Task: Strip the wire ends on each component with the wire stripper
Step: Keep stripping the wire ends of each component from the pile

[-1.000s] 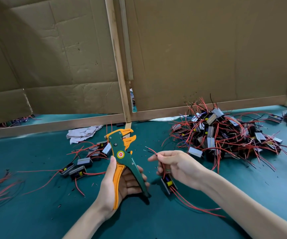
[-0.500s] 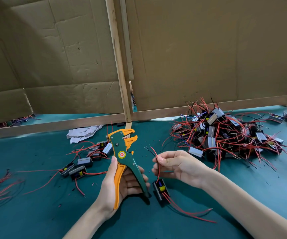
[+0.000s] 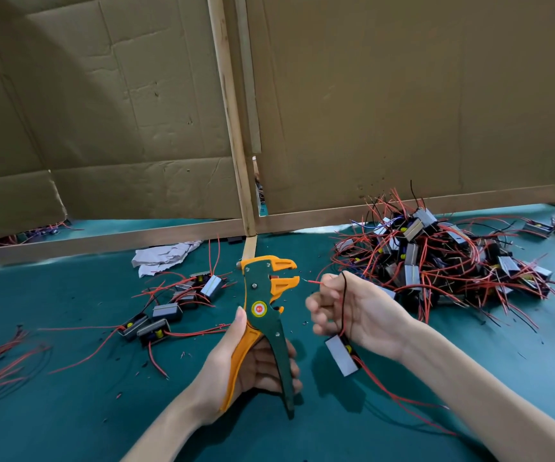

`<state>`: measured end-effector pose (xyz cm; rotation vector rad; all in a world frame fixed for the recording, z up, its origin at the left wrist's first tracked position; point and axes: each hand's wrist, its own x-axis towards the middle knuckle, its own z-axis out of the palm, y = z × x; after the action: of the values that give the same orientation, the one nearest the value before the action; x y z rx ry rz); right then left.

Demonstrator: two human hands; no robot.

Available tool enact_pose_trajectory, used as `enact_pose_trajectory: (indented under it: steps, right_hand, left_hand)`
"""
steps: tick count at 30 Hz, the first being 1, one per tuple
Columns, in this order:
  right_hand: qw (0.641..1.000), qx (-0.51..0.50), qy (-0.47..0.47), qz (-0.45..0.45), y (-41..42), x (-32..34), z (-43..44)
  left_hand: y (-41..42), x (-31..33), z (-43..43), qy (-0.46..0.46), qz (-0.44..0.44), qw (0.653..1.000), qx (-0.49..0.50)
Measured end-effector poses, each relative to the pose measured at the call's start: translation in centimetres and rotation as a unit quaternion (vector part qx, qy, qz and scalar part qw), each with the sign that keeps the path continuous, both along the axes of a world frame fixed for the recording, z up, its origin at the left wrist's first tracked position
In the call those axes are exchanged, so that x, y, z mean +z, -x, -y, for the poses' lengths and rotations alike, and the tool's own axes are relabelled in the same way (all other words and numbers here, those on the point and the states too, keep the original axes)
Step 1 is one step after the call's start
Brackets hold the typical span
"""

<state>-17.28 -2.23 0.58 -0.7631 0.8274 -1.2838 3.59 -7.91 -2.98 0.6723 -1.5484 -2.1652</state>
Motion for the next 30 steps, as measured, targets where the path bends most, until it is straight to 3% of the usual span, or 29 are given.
enact_pose_trajectory:
  steps: [5,16,19,24,30]
  right_hand:
    - [0.999,-0.006,0.011,0.047,-0.4,0.4,-0.2]
    - [1.0,-0.027,0.006,0.004,-0.4,0.8,-0.5]
    - [1.0,-0.024,0.005,0.002,-0.3,0.7,-0.5]
    - [0.999,-0.001,0.028,-0.015,-0.7,0.6,-0.3]
    - [0.995,-0.023,0.057,-0.078,-0.6,0.3,-0.3]
  left_hand:
    - [0.1,0.1,-0.2,0.01,0.013,0.999,-0.044]
    - [0.4,-0.5,-0.1,0.045,0.029,0.997,-0.058]
    - [0.5,-0.7,-0.2,0.058,0.031,0.997,-0.038]
    - [1.3,-1.7,-1.5,0.076,0.049,0.991,0.094]
    - [1.1,-0.7,-0.9,0.019,-0.017,0.999,0.032]
